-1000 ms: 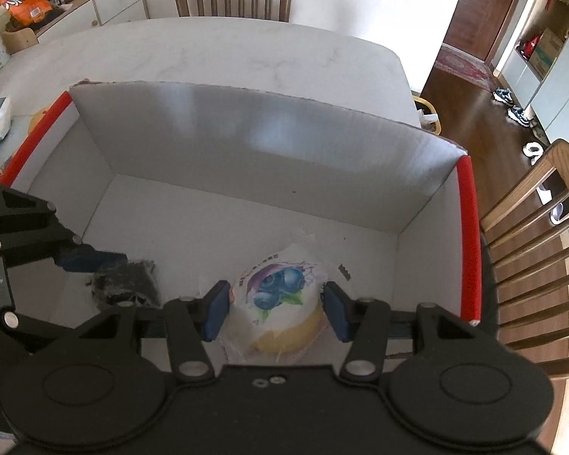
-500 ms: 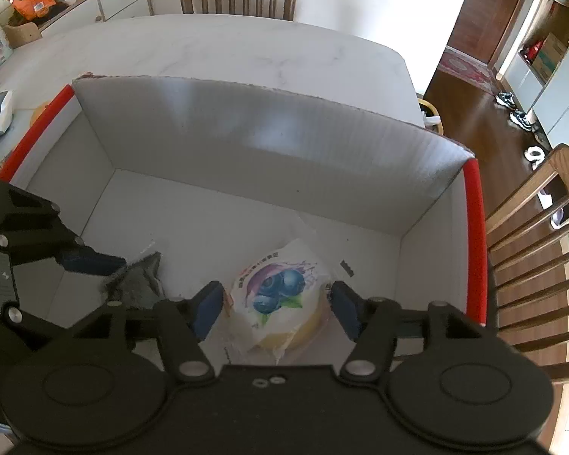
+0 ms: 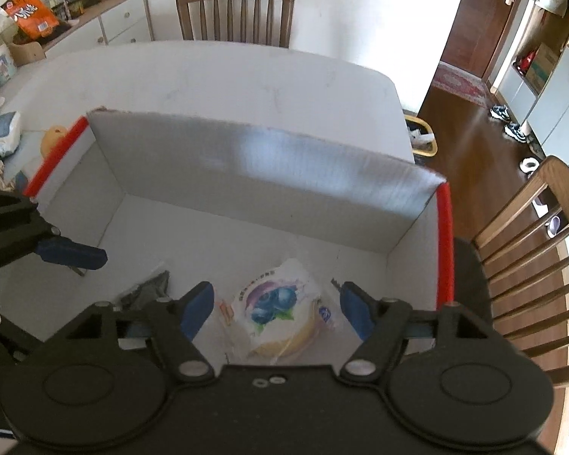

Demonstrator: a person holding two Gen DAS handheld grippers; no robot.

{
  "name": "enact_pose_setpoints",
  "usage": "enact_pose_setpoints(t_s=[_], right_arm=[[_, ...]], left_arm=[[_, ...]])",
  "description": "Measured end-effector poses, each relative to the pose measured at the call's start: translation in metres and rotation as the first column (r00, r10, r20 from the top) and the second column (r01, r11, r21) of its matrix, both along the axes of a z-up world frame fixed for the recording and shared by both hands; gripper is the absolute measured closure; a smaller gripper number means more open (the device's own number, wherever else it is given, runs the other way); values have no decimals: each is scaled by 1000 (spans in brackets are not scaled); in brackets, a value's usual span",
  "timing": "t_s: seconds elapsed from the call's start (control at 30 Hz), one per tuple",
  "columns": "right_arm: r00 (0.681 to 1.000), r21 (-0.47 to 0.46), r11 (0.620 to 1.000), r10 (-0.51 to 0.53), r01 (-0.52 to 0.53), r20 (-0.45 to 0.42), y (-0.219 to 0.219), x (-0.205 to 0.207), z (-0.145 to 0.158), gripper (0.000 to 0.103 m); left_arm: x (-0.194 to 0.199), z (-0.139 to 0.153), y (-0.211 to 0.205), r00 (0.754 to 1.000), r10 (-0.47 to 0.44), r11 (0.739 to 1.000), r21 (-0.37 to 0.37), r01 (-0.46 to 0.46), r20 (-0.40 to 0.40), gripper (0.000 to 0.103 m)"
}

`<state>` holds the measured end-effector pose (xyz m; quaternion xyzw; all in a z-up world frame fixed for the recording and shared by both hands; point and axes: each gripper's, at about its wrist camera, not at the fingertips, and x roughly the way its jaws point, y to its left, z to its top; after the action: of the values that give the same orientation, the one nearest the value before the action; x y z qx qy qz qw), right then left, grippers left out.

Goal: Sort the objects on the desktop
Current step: 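Open both tools to drop the seaweed bag and bread bag in the box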

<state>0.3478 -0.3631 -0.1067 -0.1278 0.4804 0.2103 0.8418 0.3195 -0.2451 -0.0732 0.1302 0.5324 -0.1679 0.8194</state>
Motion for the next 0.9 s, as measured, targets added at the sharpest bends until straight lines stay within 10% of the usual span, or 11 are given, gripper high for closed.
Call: enact_pose_setpoints(t_s=[0.9], right_arm=[[988, 223, 973, -87, 56, 129, -39, -45, 71, 15]], left_arm=[[-40, 47, 35, 977, 69, 987, -156, -37, 202, 15]])
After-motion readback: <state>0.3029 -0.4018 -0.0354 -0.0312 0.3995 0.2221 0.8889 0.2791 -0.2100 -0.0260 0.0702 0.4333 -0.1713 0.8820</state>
